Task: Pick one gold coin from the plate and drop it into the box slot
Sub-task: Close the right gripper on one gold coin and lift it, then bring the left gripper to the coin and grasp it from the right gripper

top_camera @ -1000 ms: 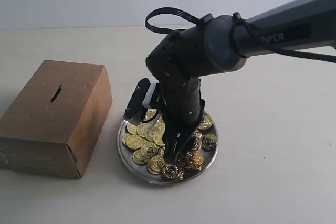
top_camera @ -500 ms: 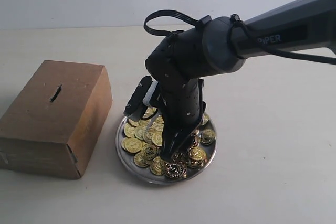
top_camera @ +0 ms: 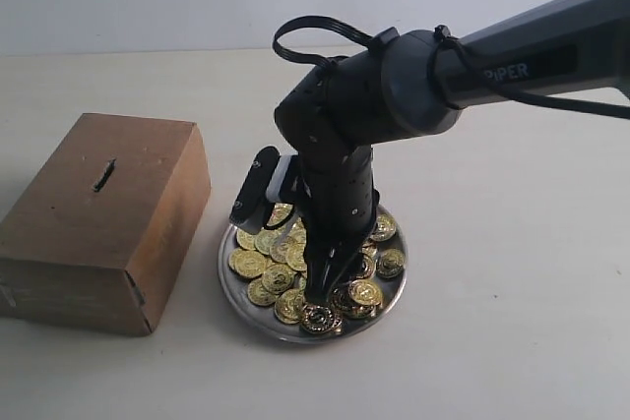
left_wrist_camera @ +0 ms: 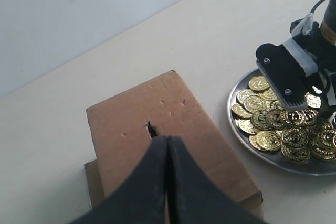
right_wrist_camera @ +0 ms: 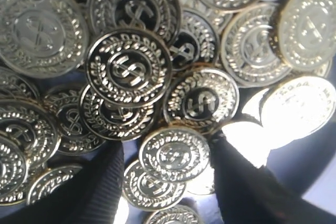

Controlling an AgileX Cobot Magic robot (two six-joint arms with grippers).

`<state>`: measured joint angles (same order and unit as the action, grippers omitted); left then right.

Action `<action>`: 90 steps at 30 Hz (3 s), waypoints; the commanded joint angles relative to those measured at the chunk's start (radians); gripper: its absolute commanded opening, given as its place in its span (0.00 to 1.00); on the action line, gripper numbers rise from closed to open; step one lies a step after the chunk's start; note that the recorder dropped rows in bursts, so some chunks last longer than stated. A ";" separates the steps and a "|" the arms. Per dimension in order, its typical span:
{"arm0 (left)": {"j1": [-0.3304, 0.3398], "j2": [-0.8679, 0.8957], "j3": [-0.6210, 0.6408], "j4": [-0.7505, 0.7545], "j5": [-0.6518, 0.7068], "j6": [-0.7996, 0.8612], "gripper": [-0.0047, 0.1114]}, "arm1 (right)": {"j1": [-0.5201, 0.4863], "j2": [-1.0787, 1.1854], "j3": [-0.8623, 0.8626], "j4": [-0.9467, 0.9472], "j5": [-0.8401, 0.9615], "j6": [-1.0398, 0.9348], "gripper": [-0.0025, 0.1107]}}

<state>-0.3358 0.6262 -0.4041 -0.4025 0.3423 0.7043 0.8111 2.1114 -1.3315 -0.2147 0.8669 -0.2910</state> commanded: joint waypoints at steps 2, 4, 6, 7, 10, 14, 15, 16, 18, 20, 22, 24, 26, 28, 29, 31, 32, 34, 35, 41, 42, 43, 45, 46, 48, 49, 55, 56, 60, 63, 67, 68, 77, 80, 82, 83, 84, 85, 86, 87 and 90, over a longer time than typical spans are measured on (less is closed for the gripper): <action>-0.006 -0.005 -0.004 -0.008 -0.008 -0.001 0.04 | 0.000 0.015 -0.001 0.032 -0.007 -0.022 0.47; -0.006 -0.005 -0.004 -0.008 -0.008 -0.001 0.04 | 0.000 0.015 -0.001 0.032 -0.005 -0.022 0.46; -0.006 -0.005 -0.004 -0.008 -0.008 -0.001 0.04 | 0.000 0.015 -0.001 0.032 -0.005 -0.022 0.44; -0.006 -0.005 -0.004 -0.008 -0.008 -0.001 0.04 | 0.000 0.015 -0.001 0.032 -0.005 -0.020 0.43; -0.006 -0.005 -0.004 -0.008 -0.008 -0.001 0.04 | 0.000 0.015 -0.001 0.028 -0.003 -0.018 0.42; -0.006 -0.005 -0.004 -0.008 -0.008 -0.001 0.04 | 0.000 0.015 -0.001 0.023 -0.003 -0.011 0.41; -0.006 -0.005 -0.004 -0.008 -0.008 -0.001 0.04 | 0.000 0.015 -0.001 0.023 -0.003 -0.011 0.40; -0.006 -0.005 -0.004 -0.008 -0.008 -0.001 0.04 | 0.000 0.015 -0.001 0.023 -0.003 -0.011 0.39; -0.006 -0.005 -0.004 -0.008 -0.008 -0.001 0.04 | 0.000 0.015 -0.001 0.023 -0.003 0.006 0.38; -0.006 -0.005 -0.004 -0.008 -0.008 -0.001 0.04 | 0.000 0.015 -0.001 0.023 -0.003 0.006 0.37; -0.006 -0.005 -0.004 -0.008 -0.008 -0.001 0.04 | 0.000 0.015 -0.001 0.023 -0.005 0.006 0.36; -0.006 -0.005 -0.004 -0.008 -0.008 -0.001 0.04 | 0.000 0.015 -0.001 0.023 -0.005 0.006 0.36; -0.006 -0.004 -0.004 -0.006 -0.008 -0.001 0.04 | 0.000 0.013 -0.001 0.023 -0.005 0.006 0.36; -0.006 -0.004 -0.004 -0.004 -0.008 0.027 0.04 | 0.000 0.004 -0.001 0.023 -0.005 0.004 0.36; -0.006 -0.004 -0.004 -0.004 -0.008 0.044 0.04 | 0.000 -0.004 -0.001 0.025 -0.005 0.001 0.36; -0.006 -0.004 -0.004 -0.004 0.000 0.081 0.04 | 0.000 -0.026 -0.001 0.025 -0.005 -0.006 0.36; -0.006 -0.004 -0.004 -0.004 0.007 0.102 0.04 | 0.000 -0.039 -0.001 0.027 -0.005 -0.012 0.36; -0.009 -0.004 -0.004 -0.004 0.019 0.136 0.04 | 0.000 -0.066 -0.001 0.036 -0.003 -0.030 0.36; -0.015 -0.001 -0.004 -0.004 0.019 0.148 0.04 | 0.000 -0.077 -0.001 0.043 -0.001 -0.038 0.36; -0.086 0.004 -0.004 -0.004 0.021 0.422 0.15 | 0.000 -0.172 -0.001 0.153 0.017 -0.176 0.36; -0.098 0.011 -0.004 -0.004 0.017 0.487 0.21 | 0.000 -0.195 -0.001 0.178 0.018 -0.202 0.36; -0.109 0.020 -0.004 -0.004 0.012 0.558 0.29 | 0.000 -0.210 -0.001 0.194 0.018 -0.221 0.36; -0.123 0.043 -0.004 -0.004 -0.002 0.696 0.45 | 0.000 -0.248 -0.001 0.240 0.025 -0.273 0.36; -0.126 0.063 -0.004 -0.004 -0.019 0.775 0.51 | 0.000 -0.266 -0.001 0.267 0.027 -0.292 0.36; -0.134 0.113 -0.004 -0.006 -0.063 0.920 0.57 | 0.000 -0.305 -0.001 0.336 0.037 -0.348 0.36; -0.139 0.142 -0.004 -0.006 -0.093 0.976 0.57 | 0.000 -0.319 -0.001 0.366 0.045 -0.379 0.36; -0.252 0.295 -0.004 -0.002 -0.256 1.131 0.55 | 0.000 -0.409 -0.001 0.587 0.128 -0.585 0.36; -0.296 0.313 -0.004 0.004 -0.268 1.140 0.55 | 0.000 -0.420 -0.001 0.610 0.145 -0.615 0.36; -0.415 0.348 -0.004 0.055 -0.324 1.156 0.55 | 0.000 -0.443 -0.001 0.666 0.192 -0.682 0.36; -0.482 0.355 -0.004 0.061 -0.353 1.154 0.55 | 0.000 -0.445 -0.001 0.698 0.217 -0.716 0.36; -0.551 0.355 -0.004 0.082 -0.365 1.154 0.55 | 0.000 -0.445 -0.001 0.736 0.239 -0.745 0.36; -0.565 0.355 -0.004 0.082 -0.371 1.154 0.55 | 0.000 -0.445 -0.001 0.736 0.239 -0.745 0.36; -0.634 0.355 -0.004 0.082 -0.378 1.154 0.55 | 0.000 -0.445 -0.001 0.736 0.244 -0.744 0.36; -0.634 0.359 -0.004 0.082 -0.378 1.154 0.55 | 0.000 -0.445 -0.001 0.736 0.244 -0.744 0.36; -0.634 0.363 -0.004 0.087 -0.378 1.154 0.55 | 0.000 -0.445 -0.001 0.736 0.246 -0.744 0.36; -0.634 0.368 -0.006 0.093 -0.374 1.154 0.55 | 0.000 -0.445 -0.001 0.736 0.248 -0.744 0.36; -0.634 0.373 -0.010 0.102 -0.374 1.154 0.55 | 0.000 -0.445 -0.001 0.736 0.250 -0.744 0.36; -0.634 0.376 -0.016 0.104 -0.372 1.154 0.55 | 0.000 -0.445 -0.001 0.736 0.257 -0.747 0.36; -0.634 0.383 -0.026 0.104 -0.372 1.154 0.54 | 0.000 -0.445 -0.001 0.740 0.264 -0.755 0.36; -0.634 0.388 -0.033 0.104 -0.372 1.154 0.52 | 0.000 -0.445 -0.001 0.744 0.266 -0.762 0.36; -0.634 0.407 -0.053 0.104 -0.372 1.154 0.42 | 0.000 -0.445 -0.001 0.749 0.266 -0.761 0.36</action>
<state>-0.9636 1.0169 -0.4389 -0.2973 -0.0229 1.8621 0.8111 1.6738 -1.3336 0.5228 1.1269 -1.0374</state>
